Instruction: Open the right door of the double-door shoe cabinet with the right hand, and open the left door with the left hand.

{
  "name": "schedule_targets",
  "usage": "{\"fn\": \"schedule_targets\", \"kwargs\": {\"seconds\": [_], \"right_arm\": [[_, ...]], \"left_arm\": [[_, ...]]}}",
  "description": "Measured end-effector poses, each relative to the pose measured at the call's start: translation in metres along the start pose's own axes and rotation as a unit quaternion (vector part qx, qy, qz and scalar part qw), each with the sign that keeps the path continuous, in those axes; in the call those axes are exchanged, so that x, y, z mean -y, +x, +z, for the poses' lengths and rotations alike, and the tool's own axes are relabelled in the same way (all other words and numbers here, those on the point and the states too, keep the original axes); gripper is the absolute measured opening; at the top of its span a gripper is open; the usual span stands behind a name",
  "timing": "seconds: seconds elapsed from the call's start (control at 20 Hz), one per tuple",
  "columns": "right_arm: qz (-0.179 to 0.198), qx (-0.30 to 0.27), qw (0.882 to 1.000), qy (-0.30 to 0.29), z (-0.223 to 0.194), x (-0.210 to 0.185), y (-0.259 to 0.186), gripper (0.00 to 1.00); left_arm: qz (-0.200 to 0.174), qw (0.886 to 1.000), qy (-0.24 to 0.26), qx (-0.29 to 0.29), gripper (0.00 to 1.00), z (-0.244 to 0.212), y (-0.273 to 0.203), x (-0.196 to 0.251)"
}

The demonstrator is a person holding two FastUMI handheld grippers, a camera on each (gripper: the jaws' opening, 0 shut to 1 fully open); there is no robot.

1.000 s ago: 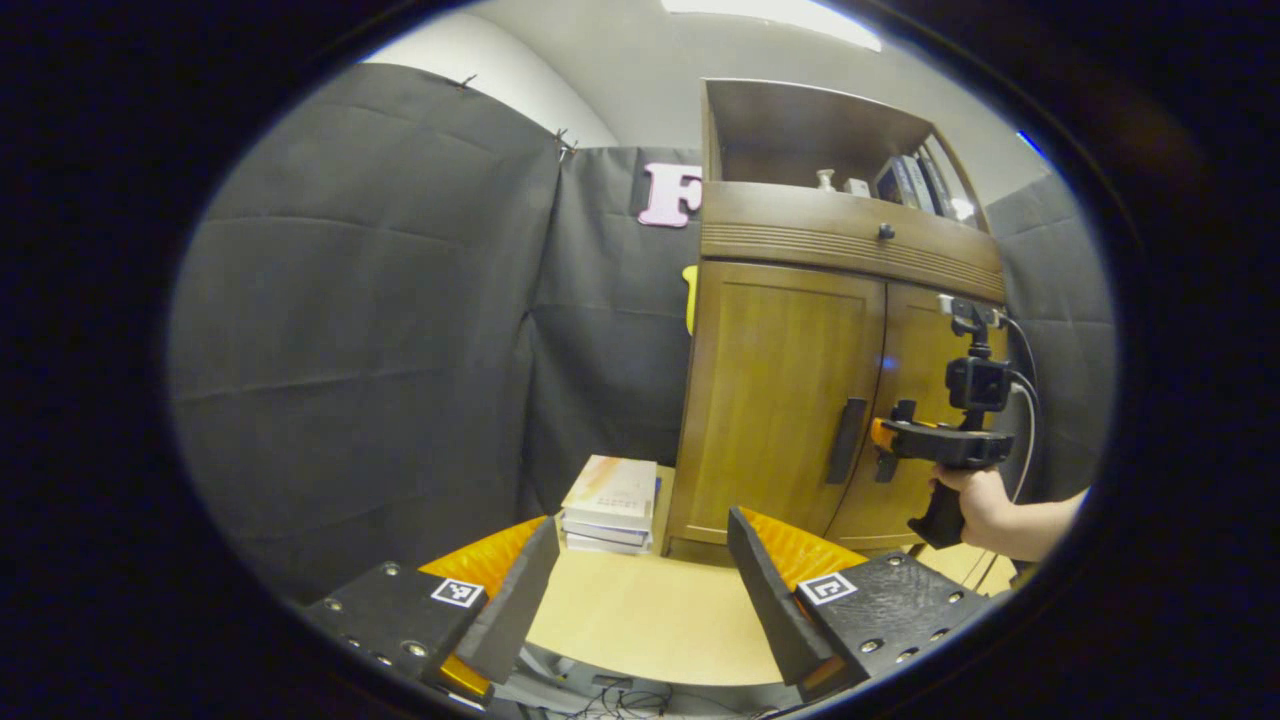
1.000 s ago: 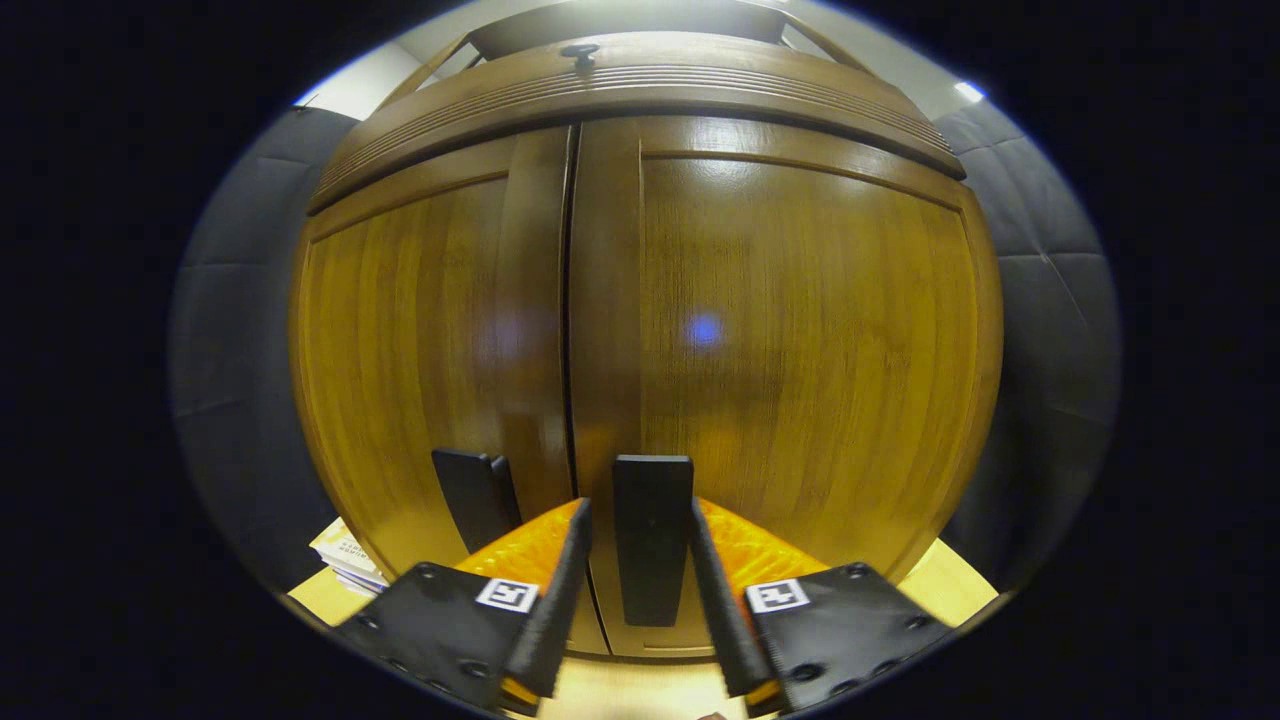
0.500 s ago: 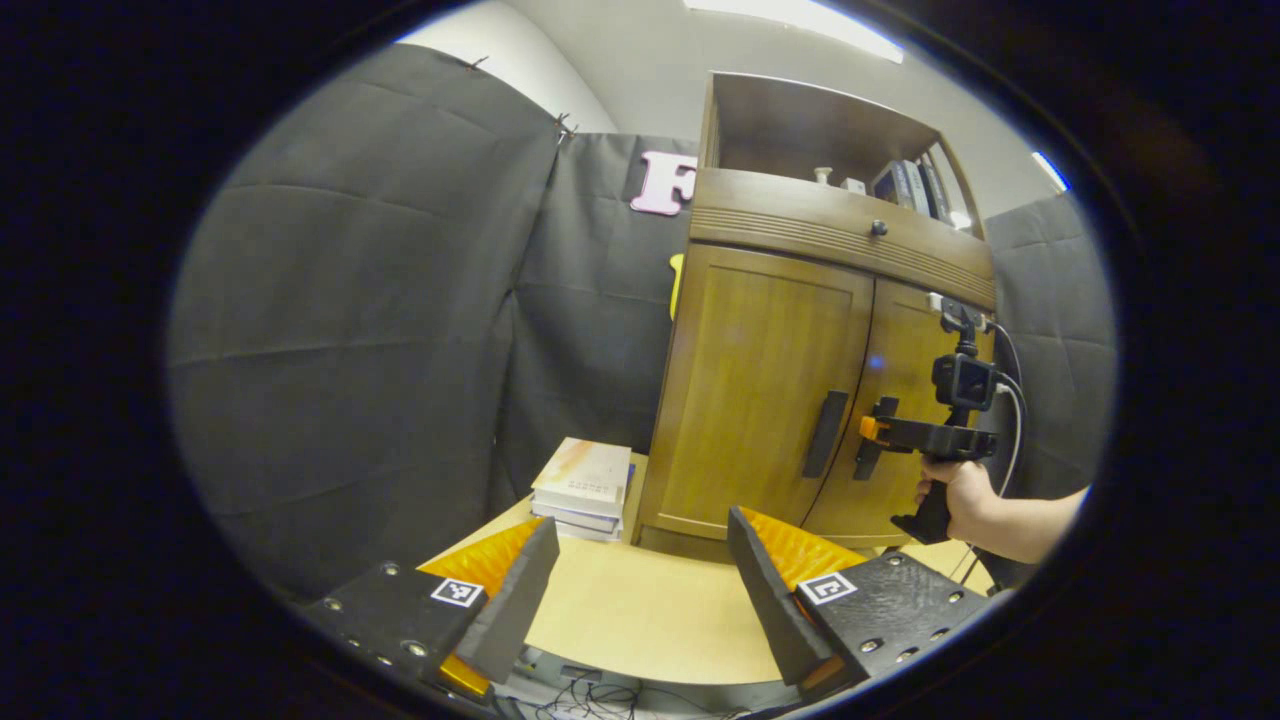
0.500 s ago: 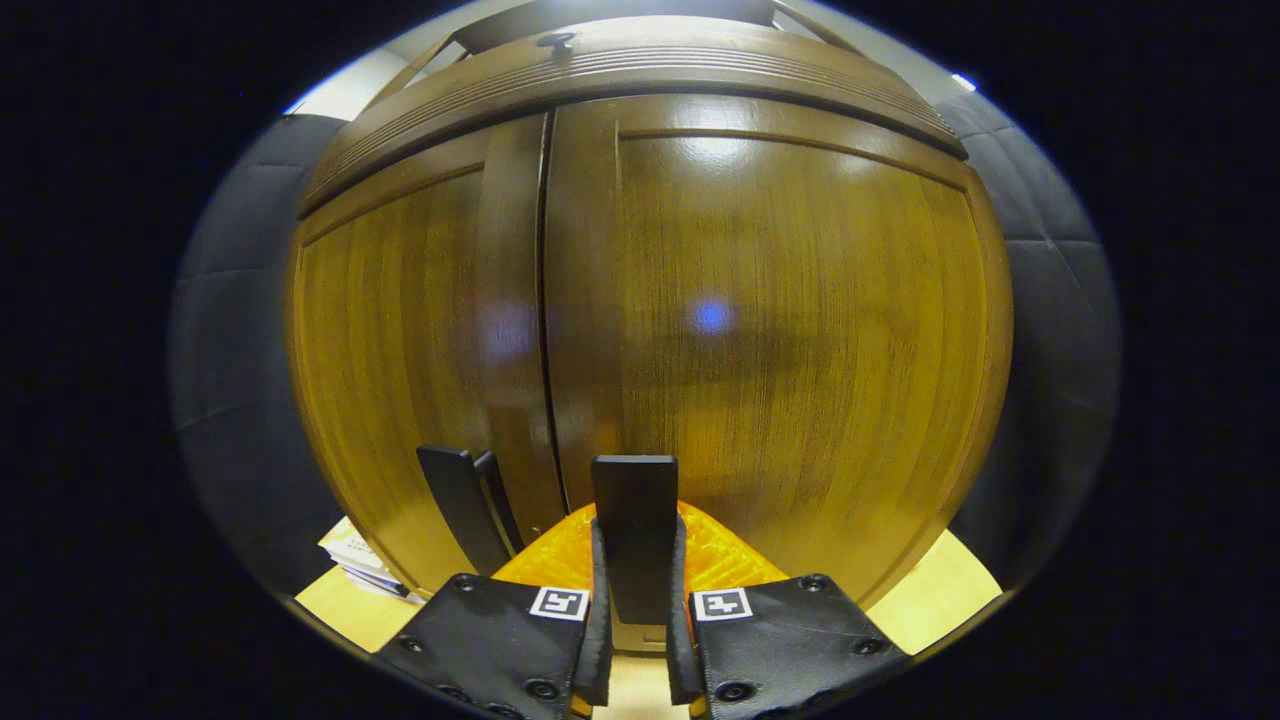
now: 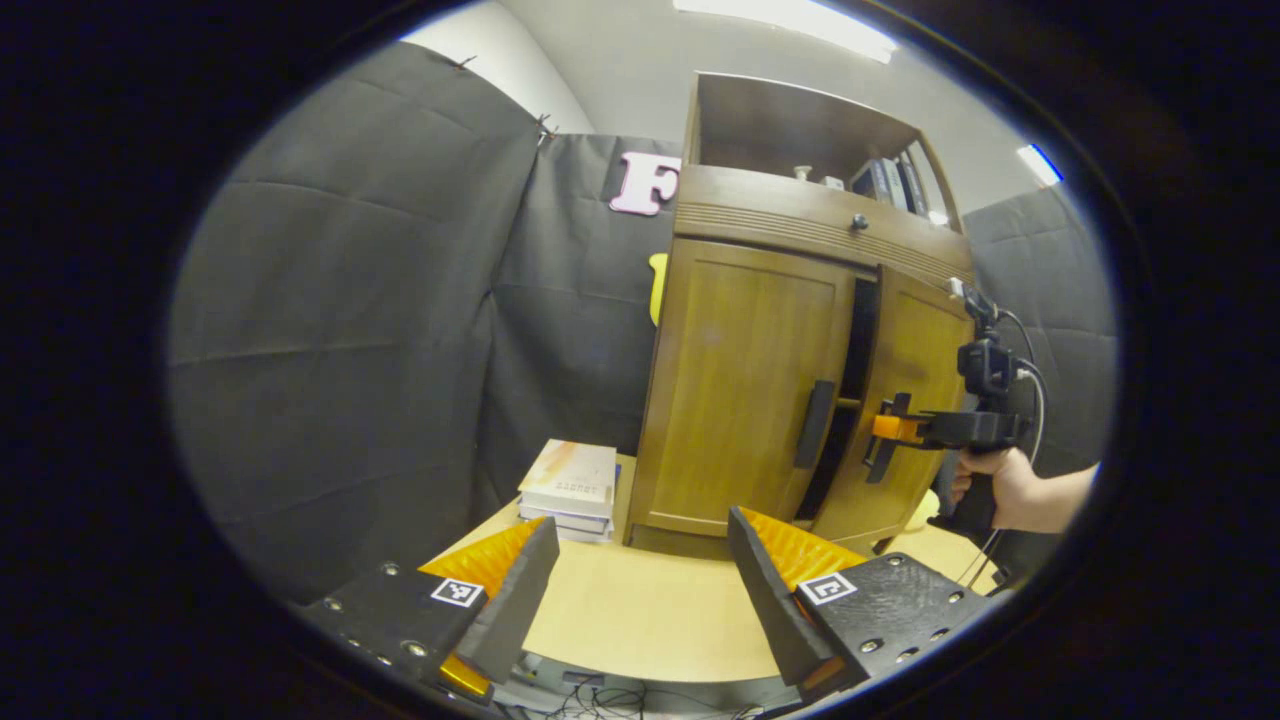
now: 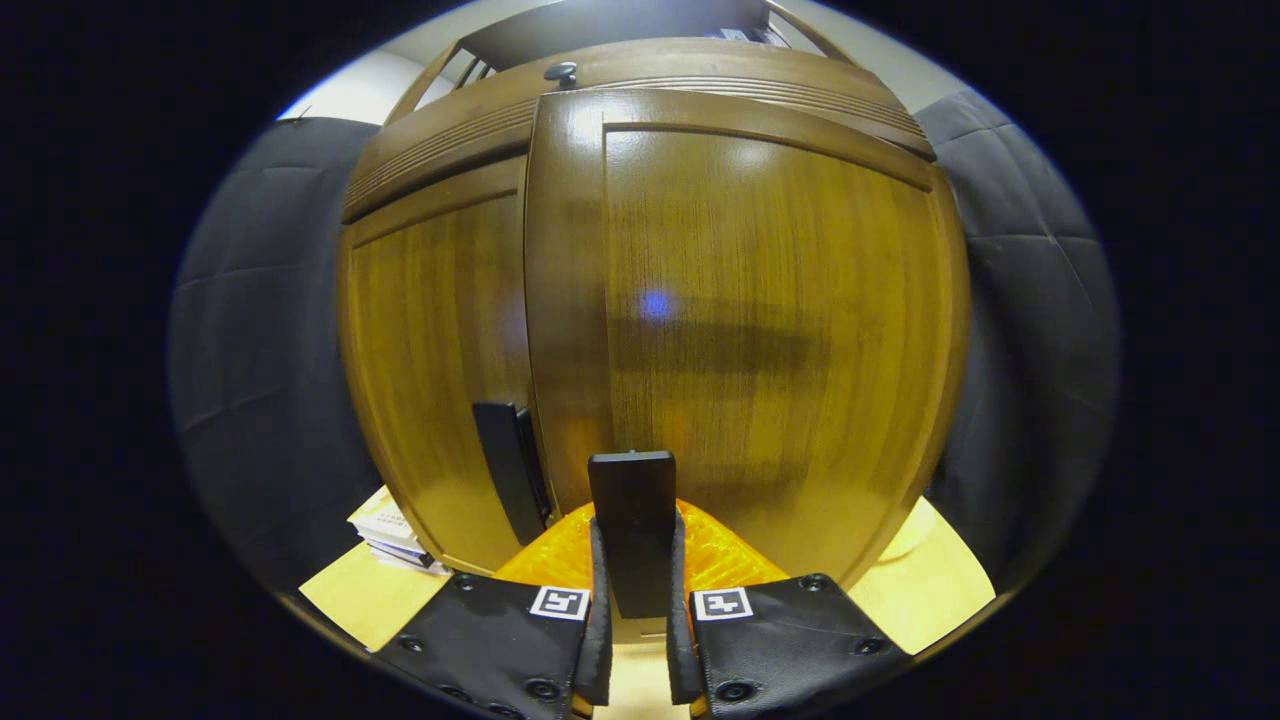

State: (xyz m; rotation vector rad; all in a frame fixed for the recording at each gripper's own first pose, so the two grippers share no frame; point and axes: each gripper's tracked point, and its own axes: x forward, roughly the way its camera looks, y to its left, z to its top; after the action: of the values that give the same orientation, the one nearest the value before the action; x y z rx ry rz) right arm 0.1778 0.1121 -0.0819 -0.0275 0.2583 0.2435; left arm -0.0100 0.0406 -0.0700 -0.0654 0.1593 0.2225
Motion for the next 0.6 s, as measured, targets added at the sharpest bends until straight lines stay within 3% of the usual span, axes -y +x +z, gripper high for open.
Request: {"fn": "schedule_targets", "kwargs": {"seconds": [0.25, 0.45, 0.6], "right_arm": [[0.004, 0.005, 1.000, 0.000, 0.004, 0.000, -0.002, 0.23], [0.012, 0.009, 1.000, 0.013, 0.004, -0.002, -0.004, 0.23], [0.024, 0.010, 1.000, 0.014, 0.004, -0.002, -0.003, 0.23]], "left_arm": [[-0.043, 0.999, 0.024, -0.013, 0.99, -0.006, 0.022, 0.007], [-0.066, 0.997, 0.049, -0.006, 0.99, 0.003, 0.038, 0.039], [-0.075, 0.995, 0.058, 0.007, 0.99, 0.010, 0.025, 0.064]]}}
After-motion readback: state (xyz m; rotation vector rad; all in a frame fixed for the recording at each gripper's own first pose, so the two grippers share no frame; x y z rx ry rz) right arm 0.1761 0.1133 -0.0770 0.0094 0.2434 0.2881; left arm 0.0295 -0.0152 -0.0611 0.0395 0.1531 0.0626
